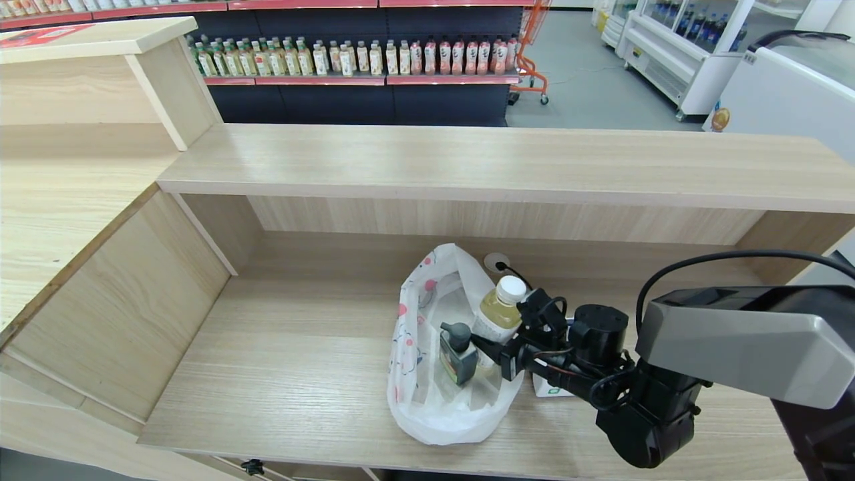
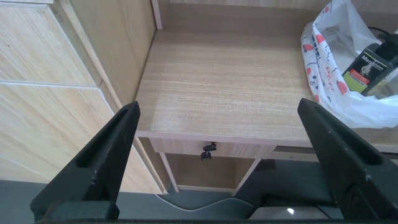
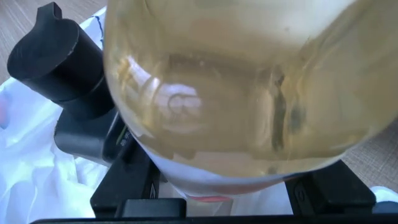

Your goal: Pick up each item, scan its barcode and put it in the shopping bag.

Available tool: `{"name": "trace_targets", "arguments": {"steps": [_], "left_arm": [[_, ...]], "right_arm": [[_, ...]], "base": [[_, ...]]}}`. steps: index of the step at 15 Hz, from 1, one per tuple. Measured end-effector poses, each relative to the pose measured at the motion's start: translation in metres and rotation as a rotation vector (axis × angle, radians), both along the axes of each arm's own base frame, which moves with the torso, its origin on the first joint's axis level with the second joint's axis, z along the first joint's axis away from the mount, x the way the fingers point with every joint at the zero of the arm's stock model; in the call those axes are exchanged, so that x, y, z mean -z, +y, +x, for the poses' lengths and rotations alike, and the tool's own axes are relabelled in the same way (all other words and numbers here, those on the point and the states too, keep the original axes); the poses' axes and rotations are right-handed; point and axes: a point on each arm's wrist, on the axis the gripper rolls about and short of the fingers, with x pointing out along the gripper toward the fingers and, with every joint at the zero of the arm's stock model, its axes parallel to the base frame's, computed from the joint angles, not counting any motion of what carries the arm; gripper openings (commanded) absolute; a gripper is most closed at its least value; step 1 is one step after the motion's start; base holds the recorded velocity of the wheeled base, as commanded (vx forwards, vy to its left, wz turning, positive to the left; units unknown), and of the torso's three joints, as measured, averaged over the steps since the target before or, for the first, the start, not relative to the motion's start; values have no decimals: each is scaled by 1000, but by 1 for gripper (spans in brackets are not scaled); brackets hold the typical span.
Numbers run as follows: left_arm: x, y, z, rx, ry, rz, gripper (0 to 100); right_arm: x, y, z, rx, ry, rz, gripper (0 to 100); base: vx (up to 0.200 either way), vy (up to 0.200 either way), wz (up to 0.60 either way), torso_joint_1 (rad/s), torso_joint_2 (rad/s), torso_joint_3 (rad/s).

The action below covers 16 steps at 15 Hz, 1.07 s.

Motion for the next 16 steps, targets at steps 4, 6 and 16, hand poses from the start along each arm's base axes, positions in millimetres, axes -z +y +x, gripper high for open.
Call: {"name": "trace_targets", "arguments": {"steps": [4, 6, 16], "left_arm": [[0, 0, 0, 0, 0, 0, 100], [0, 0, 0, 0, 0, 0, 100], [0, 0, 0, 0, 0, 0, 100]], "right_arm": [[1, 2, -2, -3, 5, -3, 0], [2, 2, -2, -5, 7, -3, 0], [0, 1, -3, -9, -7, -12, 100]], "base": [[0, 0, 0, 0, 0, 0], [0, 0, 0, 0, 0, 0], [0, 0, 0, 0, 0, 0]]}}
